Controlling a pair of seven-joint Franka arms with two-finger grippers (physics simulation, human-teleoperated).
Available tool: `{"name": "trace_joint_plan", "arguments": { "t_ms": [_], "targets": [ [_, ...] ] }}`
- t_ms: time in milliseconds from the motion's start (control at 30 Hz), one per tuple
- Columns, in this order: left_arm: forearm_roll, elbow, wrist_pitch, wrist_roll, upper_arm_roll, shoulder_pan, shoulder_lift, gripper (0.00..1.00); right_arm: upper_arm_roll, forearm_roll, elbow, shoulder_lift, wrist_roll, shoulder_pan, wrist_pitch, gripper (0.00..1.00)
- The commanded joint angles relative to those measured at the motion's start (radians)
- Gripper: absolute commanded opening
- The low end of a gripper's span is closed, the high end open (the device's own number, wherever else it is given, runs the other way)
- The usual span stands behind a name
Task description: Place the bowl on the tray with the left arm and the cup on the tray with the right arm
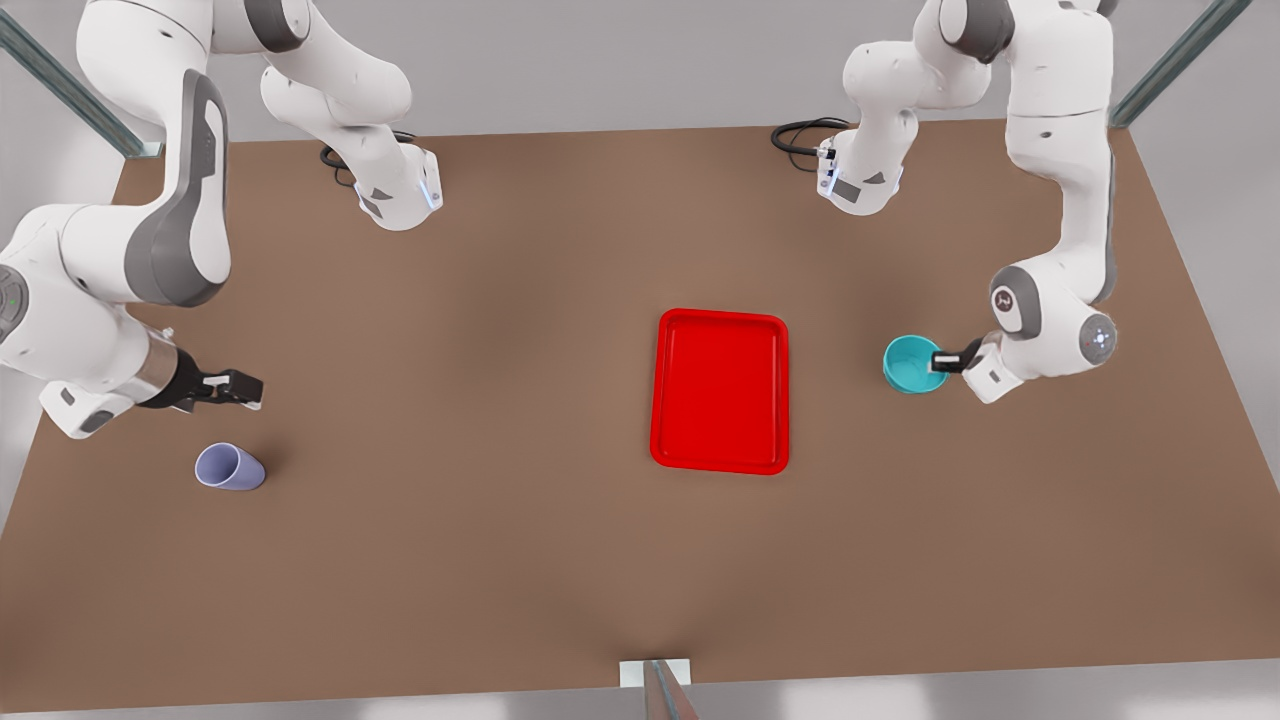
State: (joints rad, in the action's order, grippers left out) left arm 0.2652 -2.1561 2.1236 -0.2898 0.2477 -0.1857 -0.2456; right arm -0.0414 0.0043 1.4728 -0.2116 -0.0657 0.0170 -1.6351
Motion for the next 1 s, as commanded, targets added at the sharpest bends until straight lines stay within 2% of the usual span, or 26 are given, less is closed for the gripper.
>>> {"name": "trace_joint_plan", "arguments": {
  "t_ms": [0, 100, 267, 367, 467, 600, 633, 667, 700, 867, 900, 933, 967],
  "targets": [
    [0.094, 0.01, -0.004, 0.033, -0.004, -0.018, 0.003, 0.21, 0.0, 0.0, -0.008, -0.006, 0.0, 0.0, 0.0, 1.0],
    [0.155, 0.088, -0.002, 0.331, -0.087, -0.132, -0.001, 0.21, 0.0, 0.0, -0.025, -0.018, -0.002, 0.0, 0.001, 1.0],
    [0.284, 0.16, 0.016, 0.514, -0.11, -0.282, -0.08, 0.21, 0.0, 0.0, -0.023, -0.02, -0.003, 0.004, 0.003, 1.0],
    [0.304, 0.159, 0.088, 0.517, -0.11, -0.324, -0.153, 0.21, 0.0, 0.0, -0.023, -0.02, -0.003, 0.004, 0.001, 1.0],
    [0.301, 0.108, 0.013, 0.511, -0.111, -0.345, -0.135, 0.21, 0.0, 0.0, -0.022, -0.02, -0.008, 0.017, 0.003, 1.0],
    [0.301, 0.076, 0.032, 0.503, -0.12, -0.367, -0.152, 0.21, 0.0, 0.0, -0.022, -0.02, -0.008, 0.017, 0.003, 1.0],
    [0.301, 0.078, 0.032, 0.503, -0.12, -0.368, -0.153, 0.4, 0.0, 0.0, -0.022, -0.02, -0.008, 0.017, 0.003, 1.0],
    [0.301, 0.079, 0.033, 0.501, -0.12, -0.368, -0.155, 0.87, 0.0, 0.0, -0.022, -0.02, -0.006, 0.017, 0.003, 1.0],
    [0.301, 0.079, 0.05, 0.501, -0.12, -0.368, -0.159, 0.99, 0.0, 0.0, -0.022, -0.02, -0.006, 0.017, 0.003, 1.0],
    [0.287, 0.084, 0.047, 0.482, -0.117, -0.37, -0.164, 0.99, 0.0, 0.0, -0.022, -0.02, -0.006, 0.017, 0.003, 1.0],
    [0.227, 0.087, 0.033, 0.466, -0.105, -0.344, -0.153, 0.99, 0.0, 0.0, -0.02, -0.02, -0.008, 0.018, 0.003, 1.0],
    [0.172, 0.116, 0.0, 0.459, -0.077, -0.313, -0.139, 0.99, 0.0, 0.0, -0.019, -0.02, -0.008, 0.028, 0.003, 1.0],
    [0.042, 0.22, -0.161, 0.449, -0.035, -0.278, -0.109, 0.99, 0.0, 0.0, -0.022, -0.028, -0.009, 0.028, 0.003, 1.0]
  ]
}}
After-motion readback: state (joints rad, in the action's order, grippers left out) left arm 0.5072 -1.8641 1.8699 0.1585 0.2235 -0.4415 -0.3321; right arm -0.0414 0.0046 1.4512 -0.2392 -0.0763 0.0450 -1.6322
